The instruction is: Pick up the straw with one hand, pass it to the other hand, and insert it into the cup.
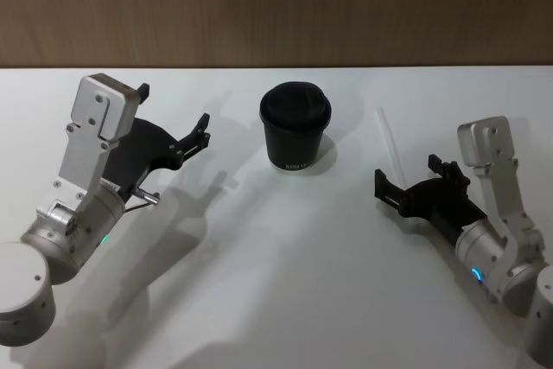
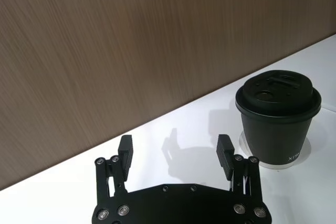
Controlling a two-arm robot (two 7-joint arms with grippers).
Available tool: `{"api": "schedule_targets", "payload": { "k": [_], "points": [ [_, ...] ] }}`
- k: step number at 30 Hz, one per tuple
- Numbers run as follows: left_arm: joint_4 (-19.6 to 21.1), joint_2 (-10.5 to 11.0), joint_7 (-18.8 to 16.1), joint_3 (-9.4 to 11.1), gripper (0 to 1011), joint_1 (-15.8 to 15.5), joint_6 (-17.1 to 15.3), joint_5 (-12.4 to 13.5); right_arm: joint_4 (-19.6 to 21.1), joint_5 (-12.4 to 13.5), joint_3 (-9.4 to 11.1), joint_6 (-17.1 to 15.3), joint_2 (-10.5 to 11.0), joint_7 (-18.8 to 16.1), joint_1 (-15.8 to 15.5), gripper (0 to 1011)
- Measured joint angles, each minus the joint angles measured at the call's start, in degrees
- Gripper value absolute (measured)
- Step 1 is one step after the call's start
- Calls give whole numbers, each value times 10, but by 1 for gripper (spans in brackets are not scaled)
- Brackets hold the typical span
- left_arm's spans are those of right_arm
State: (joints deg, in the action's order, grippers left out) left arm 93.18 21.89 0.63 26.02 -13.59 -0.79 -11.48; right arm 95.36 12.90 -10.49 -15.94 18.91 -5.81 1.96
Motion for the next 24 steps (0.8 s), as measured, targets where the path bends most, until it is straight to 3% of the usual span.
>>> {"api": "schedule_targets", "payload": {
  "k": [24],
  "points": [
    [0,0,0,0,1003,0,0,0,-11,2,13,-10,-9,-13,-1,1001]
  ]
}}
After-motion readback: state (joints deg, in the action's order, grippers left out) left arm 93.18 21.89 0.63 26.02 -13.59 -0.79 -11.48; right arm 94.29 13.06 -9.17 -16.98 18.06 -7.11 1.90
